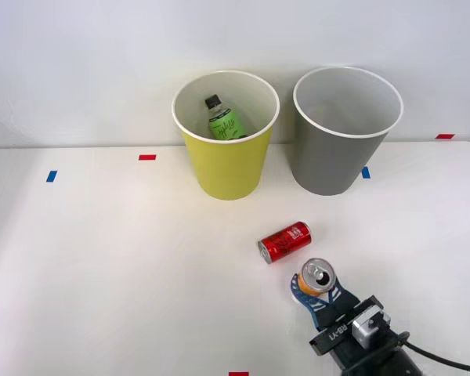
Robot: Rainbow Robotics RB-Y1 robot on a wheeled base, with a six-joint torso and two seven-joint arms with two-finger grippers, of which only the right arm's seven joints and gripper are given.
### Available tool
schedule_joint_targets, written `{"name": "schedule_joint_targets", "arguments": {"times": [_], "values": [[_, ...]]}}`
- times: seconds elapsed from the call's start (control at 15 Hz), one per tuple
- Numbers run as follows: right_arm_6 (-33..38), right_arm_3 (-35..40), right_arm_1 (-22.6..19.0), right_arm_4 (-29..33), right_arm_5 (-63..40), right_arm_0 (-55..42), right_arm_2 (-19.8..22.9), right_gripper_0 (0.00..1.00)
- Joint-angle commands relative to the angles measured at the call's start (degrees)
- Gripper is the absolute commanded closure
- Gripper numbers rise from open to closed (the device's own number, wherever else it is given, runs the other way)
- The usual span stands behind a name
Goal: Put cans in the gray bin, plastic bottles in the light green bin
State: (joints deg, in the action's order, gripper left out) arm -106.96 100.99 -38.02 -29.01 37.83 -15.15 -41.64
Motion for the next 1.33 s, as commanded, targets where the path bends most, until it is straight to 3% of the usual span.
{"name": "schedule_joint_targets", "arguments": {"times": [0.07, 0.4, 0.67, 1.0, 1.33], "values": [[0.3, 11.8, 0.6, -0.7, -12.0, -2.6, 6.7, 1.0], [1.8, 15.8, 3.0, -2.8, -13.1, -0.9, 10.6, 1.0], [3.0, 24.0, 6.2, -4.7, -27.4, 2.2, 17.9, 1.0], [4.3, 24.2, 11.3, -11.4, -35.1, 10.6, 24.9, 1.0], [5.4, 23.8, 14.8, -11.9, -47.4, 18.2, 33.7, 1.0]]}}
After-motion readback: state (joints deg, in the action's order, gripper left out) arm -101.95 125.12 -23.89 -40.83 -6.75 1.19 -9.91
